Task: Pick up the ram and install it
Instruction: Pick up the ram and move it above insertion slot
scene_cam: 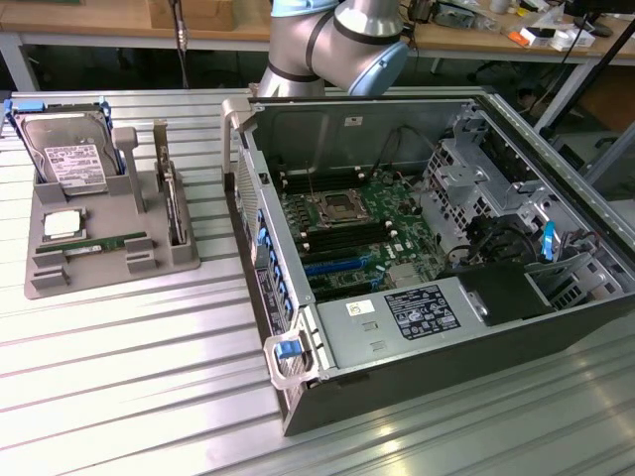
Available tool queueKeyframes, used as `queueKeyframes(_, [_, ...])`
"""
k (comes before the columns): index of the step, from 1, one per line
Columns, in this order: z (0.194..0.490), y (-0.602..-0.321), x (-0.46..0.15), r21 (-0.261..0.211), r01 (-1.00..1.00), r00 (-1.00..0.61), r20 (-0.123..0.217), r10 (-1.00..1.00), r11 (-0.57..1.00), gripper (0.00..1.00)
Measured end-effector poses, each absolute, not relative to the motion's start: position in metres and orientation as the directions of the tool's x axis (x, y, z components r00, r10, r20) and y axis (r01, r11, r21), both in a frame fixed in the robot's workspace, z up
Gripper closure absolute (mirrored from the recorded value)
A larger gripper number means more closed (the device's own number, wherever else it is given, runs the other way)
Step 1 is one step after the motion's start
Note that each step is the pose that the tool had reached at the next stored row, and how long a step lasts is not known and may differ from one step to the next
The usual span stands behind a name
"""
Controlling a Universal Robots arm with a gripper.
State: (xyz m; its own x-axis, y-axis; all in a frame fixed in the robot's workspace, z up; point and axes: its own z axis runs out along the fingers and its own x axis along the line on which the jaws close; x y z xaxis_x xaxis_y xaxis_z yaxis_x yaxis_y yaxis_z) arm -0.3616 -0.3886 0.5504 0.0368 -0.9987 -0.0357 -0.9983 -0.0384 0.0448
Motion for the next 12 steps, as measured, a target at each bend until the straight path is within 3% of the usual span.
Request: queueKeyframes(12, [0.600, -0.389, -0.362, 0.045, -0.998, 0.037, -0.036, -0.999, -0.038, 0.88])
